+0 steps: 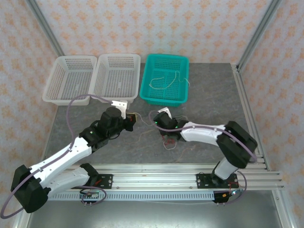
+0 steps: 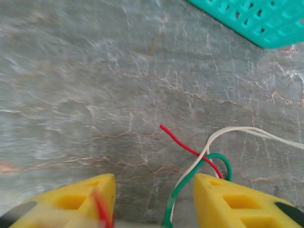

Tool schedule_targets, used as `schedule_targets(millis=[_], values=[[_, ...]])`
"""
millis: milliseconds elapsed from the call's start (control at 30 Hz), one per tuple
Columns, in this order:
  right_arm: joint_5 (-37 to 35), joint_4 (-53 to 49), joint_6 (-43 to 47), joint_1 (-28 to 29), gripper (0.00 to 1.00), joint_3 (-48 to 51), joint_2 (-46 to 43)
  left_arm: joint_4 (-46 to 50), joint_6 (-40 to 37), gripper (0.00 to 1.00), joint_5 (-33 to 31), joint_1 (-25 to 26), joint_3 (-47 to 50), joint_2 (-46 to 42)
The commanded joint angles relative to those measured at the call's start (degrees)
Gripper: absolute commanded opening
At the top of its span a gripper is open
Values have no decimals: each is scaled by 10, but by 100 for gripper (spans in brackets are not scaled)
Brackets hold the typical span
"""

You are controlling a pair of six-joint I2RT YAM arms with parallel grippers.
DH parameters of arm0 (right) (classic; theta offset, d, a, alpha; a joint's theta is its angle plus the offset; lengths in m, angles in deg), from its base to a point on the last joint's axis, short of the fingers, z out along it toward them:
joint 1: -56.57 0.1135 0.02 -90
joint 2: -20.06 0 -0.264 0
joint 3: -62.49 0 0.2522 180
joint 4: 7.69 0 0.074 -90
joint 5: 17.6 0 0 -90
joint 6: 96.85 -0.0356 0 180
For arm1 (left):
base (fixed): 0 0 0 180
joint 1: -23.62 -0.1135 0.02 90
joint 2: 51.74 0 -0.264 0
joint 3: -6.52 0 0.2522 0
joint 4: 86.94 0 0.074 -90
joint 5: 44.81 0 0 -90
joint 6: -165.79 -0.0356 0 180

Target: Untangle the cables

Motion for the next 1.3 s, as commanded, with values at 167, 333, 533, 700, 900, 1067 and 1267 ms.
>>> schedule_targets(millis=[167, 333, 533, 700, 900, 1067, 1267], values=[[-26, -113, -105, -1, 39, 1, 59, 126, 18, 0, -96, -122, -78, -97], [8, -95, -150, -9, 45, 50, 38, 169, 15, 0, -167, -180, -109, -120], [36, -89, -136, -14, 52, 58, -4, 119, 25, 0, -97, -193, -83, -119], [92, -68, -105, -14, 75, 60, -92, 99, 30, 0, -26, -192, -57, -93], [161, 72, -23, -14, 90, 124, -238, 82, 39, 0, 3, -193, -33, -85], [141, 201, 38, -15, 94, 192, -267, 103, 33, 0, -21, -193, -53, -85], [95, 143, -11, -15, 66, 157, -178, 164, 23, 0, -99, -193, -104, -83]])
